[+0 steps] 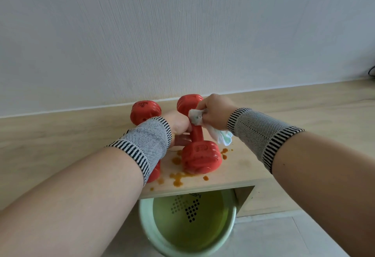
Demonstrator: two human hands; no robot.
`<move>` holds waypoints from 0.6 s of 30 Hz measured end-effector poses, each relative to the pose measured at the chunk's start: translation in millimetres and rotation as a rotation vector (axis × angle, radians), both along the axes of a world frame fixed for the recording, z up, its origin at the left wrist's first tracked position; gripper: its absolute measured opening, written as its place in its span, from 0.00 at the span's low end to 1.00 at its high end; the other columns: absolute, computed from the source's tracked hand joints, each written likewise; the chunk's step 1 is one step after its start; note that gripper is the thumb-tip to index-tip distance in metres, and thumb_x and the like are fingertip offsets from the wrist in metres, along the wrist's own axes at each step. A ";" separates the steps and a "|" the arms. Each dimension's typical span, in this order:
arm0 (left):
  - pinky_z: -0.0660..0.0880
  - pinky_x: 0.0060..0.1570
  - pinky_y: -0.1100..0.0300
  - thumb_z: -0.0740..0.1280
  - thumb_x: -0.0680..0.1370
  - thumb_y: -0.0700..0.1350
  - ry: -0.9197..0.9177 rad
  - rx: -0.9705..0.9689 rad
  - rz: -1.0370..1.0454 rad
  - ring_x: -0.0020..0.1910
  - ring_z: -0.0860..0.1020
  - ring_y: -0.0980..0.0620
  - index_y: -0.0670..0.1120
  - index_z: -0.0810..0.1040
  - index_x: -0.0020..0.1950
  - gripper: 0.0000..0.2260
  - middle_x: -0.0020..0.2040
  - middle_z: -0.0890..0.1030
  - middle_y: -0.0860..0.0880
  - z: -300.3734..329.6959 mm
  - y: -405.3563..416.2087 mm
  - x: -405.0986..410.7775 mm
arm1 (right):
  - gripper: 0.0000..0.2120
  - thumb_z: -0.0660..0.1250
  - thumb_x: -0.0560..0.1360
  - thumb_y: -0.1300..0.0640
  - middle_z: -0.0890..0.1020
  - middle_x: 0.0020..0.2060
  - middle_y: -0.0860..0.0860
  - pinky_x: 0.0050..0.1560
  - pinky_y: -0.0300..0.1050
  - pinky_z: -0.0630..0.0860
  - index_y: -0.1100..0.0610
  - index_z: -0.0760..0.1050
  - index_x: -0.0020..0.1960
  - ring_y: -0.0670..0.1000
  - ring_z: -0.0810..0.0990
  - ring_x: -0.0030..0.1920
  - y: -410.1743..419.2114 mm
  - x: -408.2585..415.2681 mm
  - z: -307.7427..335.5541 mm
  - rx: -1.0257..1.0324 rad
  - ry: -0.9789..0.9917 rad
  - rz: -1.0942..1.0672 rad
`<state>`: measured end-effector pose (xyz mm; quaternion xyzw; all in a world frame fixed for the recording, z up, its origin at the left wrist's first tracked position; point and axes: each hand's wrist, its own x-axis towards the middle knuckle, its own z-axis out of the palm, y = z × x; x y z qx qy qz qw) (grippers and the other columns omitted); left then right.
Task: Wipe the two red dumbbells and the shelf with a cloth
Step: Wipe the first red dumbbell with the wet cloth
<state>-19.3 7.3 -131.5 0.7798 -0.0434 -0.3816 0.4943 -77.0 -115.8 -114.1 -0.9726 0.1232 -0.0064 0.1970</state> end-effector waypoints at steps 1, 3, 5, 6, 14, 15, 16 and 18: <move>0.80 0.35 0.53 0.56 0.77 0.28 -0.004 0.005 0.004 0.38 0.81 0.45 0.38 0.75 0.61 0.16 0.47 0.80 0.40 -0.6 -0.2 0.9 | 0.10 0.65 0.73 0.59 0.82 0.44 0.51 0.45 0.43 0.78 0.51 0.81 0.50 0.51 0.80 0.46 -0.9 -1.7 -1.8 0.015 0.004 0.016; 0.81 0.39 0.50 0.56 0.77 0.28 -0.005 0.007 0.023 0.42 0.82 0.42 0.38 0.76 0.60 0.15 0.51 0.81 0.38 -1.2 0.2 2.8 | 0.10 0.65 0.72 0.60 0.82 0.46 0.51 0.49 0.45 0.78 0.50 0.82 0.50 0.51 0.79 0.48 -2.1 -9.3 -3.5 0.064 0.022 0.071; 0.81 0.40 0.50 0.58 0.77 0.28 0.017 -0.010 0.026 0.43 0.82 0.40 0.38 0.76 0.57 0.13 0.52 0.81 0.37 -0.6 0.1 3.3 | 0.10 0.67 0.71 0.61 0.83 0.45 0.51 0.51 0.47 0.78 0.47 0.82 0.45 0.51 0.80 0.48 -3.9 -20.8 -3.8 0.165 0.034 0.119; 0.81 0.39 0.50 0.58 0.77 0.28 0.027 -0.020 0.022 0.42 0.82 0.41 0.39 0.77 0.53 0.11 0.51 0.82 0.37 -0.1 -0.3 2.7 | 0.11 0.68 0.70 0.61 0.83 0.44 0.51 0.52 0.48 0.78 0.44 0.81 0.41 0.51 0.80 0.48 -4.8 -26.9 -2.9 0.219 0.047 0.136; 0.81 0.37 0.54 0.61 0.79 0.33 0.013 -0.039 0.018 0.35 0.81 0.47 0.39 0.77 0.56 0.09 0.42 0.81 0.43 -0.6 -1.8 -3.4 | 0.08 0.67 0.72 0.57 0.80 0.38 0.50 0.37 0.38 0.74 0.50 0.82 0.49 0.49 0.78 0.41 -19.5 -15.5 1.4 0.172 -0.022 -0.004; 0.81 0.40 0.54 0.63 0.79 0.34 -0.001 -0.039 0.011 0.36 0.80 0.47 0.39 0.77 0.56 0.08 0.42 0.80 0.43 -0.7 -2.1 -3.9 | 0.08 0.66 0.72 0.56 0.80 0.38 0.50 0.33 0.36 0.70 0.51 0.81 0.50 0.49 0.76 0.40 -20.3 -10.4 -0.3 0.157 -0.085 -0.067; 0.81 0.44 0.53 0.65 0.78 0.34 -0.015 -0.034 -0.007 0.38 0.81 0.47 0.39 0.78 0.56 0.08 0.43 0.81 0.43 -1.1 -2.5 -4.2 | 0.09 0.66 0.73 0.55 0.79 0.39 0.50 0.30 0.33 0.67 0.51 0.81 0.51 0.48 0.75 0.39 -19.4 -5.7 -2.1 0.146 -0.120 -0.101; 0.81 0.49 0.50 0.69 0.75 0.34 -0.041 -0.005 -0.054 0.43 0.81 0.46 0.40 0.79 0.55 0.09 0.45 0.82 0.43 -1.9 -2.4 -5.1 | 0.11 0.67 0.73 0.55 0.77 0.37 0.48 0.30 0.34 0.65 0.51 0.81 0.54 0.47 0.74 0.38 -14.9 -0.6 -7.3 0.134 -0.103 -0.085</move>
